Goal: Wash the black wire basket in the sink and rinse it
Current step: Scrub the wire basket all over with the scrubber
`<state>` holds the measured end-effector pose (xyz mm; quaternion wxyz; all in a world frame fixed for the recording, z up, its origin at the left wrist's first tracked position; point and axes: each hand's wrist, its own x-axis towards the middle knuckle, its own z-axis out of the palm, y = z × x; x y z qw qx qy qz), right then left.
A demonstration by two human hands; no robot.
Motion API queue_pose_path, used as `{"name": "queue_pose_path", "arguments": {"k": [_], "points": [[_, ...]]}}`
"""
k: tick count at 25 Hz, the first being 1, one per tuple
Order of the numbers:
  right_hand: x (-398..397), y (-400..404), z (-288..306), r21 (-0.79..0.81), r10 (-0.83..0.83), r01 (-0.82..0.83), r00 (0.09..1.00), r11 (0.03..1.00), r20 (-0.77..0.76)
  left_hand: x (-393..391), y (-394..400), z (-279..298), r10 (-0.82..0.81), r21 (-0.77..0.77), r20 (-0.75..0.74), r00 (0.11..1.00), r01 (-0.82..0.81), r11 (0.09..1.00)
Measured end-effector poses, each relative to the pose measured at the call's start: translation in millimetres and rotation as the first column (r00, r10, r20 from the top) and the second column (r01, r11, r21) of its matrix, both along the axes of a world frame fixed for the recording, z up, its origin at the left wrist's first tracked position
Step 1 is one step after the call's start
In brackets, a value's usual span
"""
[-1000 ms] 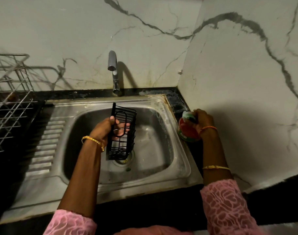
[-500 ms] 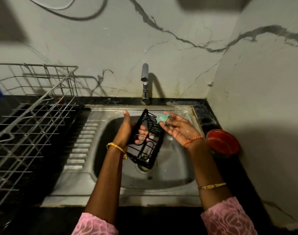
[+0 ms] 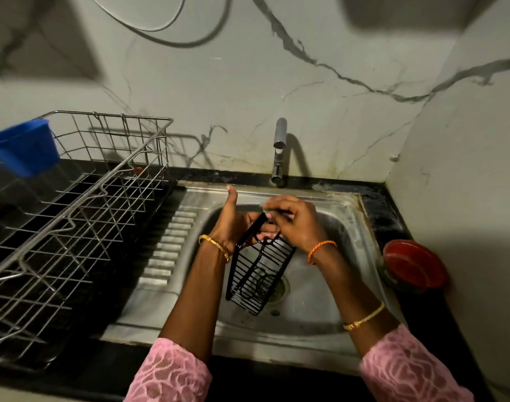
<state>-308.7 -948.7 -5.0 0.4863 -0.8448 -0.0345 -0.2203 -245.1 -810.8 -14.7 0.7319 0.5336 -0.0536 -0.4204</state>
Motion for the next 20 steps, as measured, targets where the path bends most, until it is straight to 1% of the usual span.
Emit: {"name": "queue_pose_path", "arguments": {"k": [1, 2, 4, 5, 8, 9, 10, 11, 13, 14, 15, 17, 18, 20], "points": [[2.9, -2.8, -2.1, -0.082, 0.018, -0.017, 1.000, 0.996, 0.007, 0.1, 1.4, 2.7, -0.006, -0.006, -0.007, 1.000, 0.006, 1.000], [4.1, -4.3, -2.7, -0.131, 0.036, -0.034, 0.999, 0.991, 0.013, 1.2, 2.8, 2.3, -0.010, -0.013, -0.020, 1.000, 0.010, 1.000], [5.7, -5.0, -0.5, -0.179, 0.068, -0.065, 0.998, 0.982, 0.011, 0.1, 4.1, 3.6, -0.013, -0.043, -0.042, 0.999, 0.011, 0.999], [7.5, -6.1, 0.9, -0.186, 0.058, -0.056, 0.998, 0.981, 0.008, 0.2, 3.9, 3.1, -0.008, -0.067, -0.049, 0.999, 0.005, 0.998], [16.9, -14.8, 8.3, -0.163, -0.092, 0.093, 0.996, 0.982, 0.014, 2.5, 3.0, -0.6, 0.027, -0.150, -0.088, 0.996, -0.040, 0.988], [16.3, -11.8, 10.8, -0.150, -0.106, 0.105, 0.994, 0.983, 0.004, 3.0, 3.2, -0.2, 0.034, -0.156, -0.096, 0.995, -0.049, 0.987], [12.8, -4.7, 12.1, -0.166, -0.077, 0.075, 0.997, 0.983, -0.003, 4.4, 4.2, -2.0, 0.040, -0.156, -0.088, 0.995, -0.053, 0.986], [7.8, 5.8, 11.2, -0.216, -0.020, 0.021, 1.000, 0.976, 0.007, 3.0, 5.2, -1.2, 0.055, -0.149, -0.079, 0.995, -0.066, 0.987], [-2.8, 25.6, 6.0, -0.354, 0.101, -0.081, 0.994, 0.932, 0.038, 4.8, 7.0, -4.4, 0.089, -0.147, -0.065, 0.994, -0.098, 0.984], [-3.3, 27.2, 5.1, -0.371, 0.125, -0.100, 0.991, 0.923, 0.043, 5.5, 7.6, -6.0, 0.088, -0.155, -0.071, 0.994, -0.099, 0.983], [1.4, 23.1, 7.9, -0.348, 0.099, -0.080, 0.994, 0.934, 0.036, 5.4, 7.0, -6.5, 0.068, -0.179, -0.097, 0.993, -0.085, 0.980], [16.9, 5.4, 15.2, -0.245, -0.037, 0.034, 0.999, 0.969, -0.006, 4.8, 5.1, -6.8, 0.043, -0.230, -0.153, 0.987, -0.078, 0.970], [21.9, -1.6, 18.7, -0.209, -0.082, 0.072, 0.996, 0.975, -0.040, 8.1, 4.9, -10.3, 0.050, -0.233, -0.165, 0.985, -0.088, 0.969], [20.4, 2.4, 17.8, -0.231, -0.061, 0.048, 0.997, 0.972, -0.051, 9.3, 4.0, -11.2, 0.055, -0.224, -0.153, 0.987, -0.089, 0.971]]}}
